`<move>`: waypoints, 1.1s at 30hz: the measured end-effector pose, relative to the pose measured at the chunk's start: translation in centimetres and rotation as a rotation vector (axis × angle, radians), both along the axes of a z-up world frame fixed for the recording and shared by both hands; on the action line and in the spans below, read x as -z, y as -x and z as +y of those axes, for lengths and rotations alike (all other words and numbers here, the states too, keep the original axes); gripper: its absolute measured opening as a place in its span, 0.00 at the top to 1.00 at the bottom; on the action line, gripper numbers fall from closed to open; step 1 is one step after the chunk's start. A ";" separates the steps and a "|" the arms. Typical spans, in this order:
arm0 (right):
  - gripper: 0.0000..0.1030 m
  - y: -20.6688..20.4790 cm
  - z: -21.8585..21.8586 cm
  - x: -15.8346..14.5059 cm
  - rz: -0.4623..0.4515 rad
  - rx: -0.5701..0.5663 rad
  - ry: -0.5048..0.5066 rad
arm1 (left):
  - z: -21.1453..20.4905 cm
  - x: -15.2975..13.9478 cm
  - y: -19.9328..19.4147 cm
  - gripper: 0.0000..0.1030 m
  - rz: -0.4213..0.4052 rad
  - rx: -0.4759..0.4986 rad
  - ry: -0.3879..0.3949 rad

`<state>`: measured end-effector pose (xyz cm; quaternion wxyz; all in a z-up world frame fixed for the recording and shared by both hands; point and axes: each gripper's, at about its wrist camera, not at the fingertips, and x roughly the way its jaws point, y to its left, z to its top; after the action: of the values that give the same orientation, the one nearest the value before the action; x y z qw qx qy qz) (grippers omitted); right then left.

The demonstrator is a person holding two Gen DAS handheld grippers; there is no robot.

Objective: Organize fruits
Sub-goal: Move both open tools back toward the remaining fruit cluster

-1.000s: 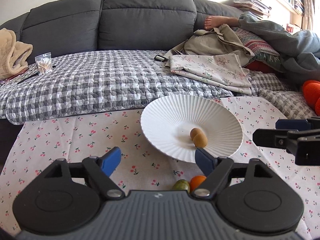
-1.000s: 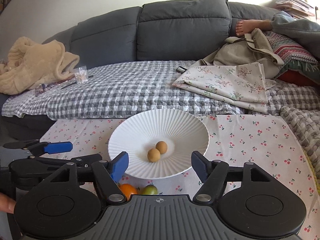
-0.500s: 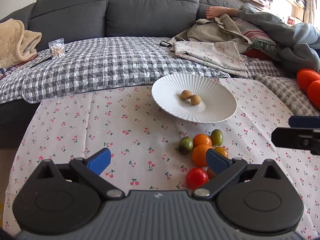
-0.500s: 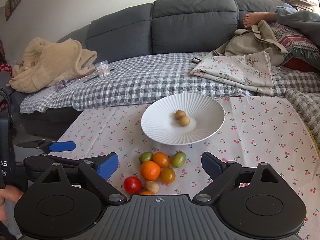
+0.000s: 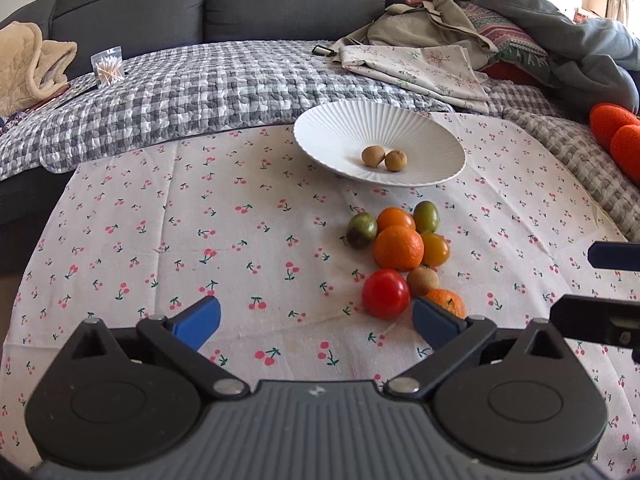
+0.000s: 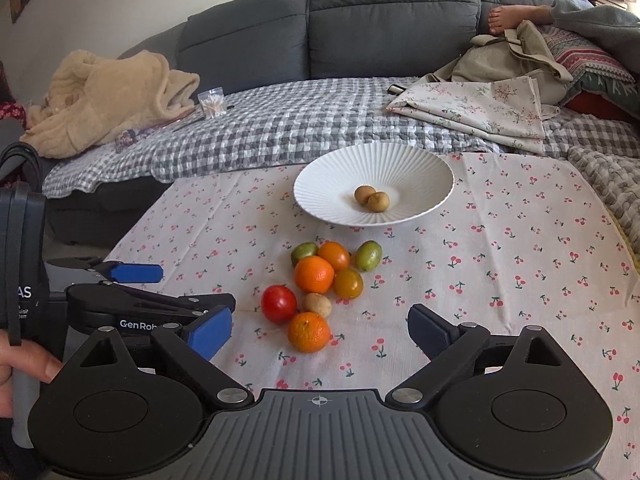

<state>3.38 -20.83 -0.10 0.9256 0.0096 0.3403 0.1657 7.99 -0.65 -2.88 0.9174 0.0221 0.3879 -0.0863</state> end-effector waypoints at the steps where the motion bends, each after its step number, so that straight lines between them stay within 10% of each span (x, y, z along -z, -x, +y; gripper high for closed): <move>1: 0.07 0.1 0.2 0.1 -0.002 -0.007 0.011 | -0.1 0.1 0.0 0.01 -0.003 0.005 -0.008; 33: 0.16 -1.9 2.0 5.6 -0.017 -0.048 0.115 | -1.5 3.0 -2.6 0.28 0.017 0.114 0.026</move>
<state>5.24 -18.84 -5.74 0.9231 -0.0533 0.3415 0.1683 10.59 -2.10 -5.92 0.9078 0.0315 0.3929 -0.1434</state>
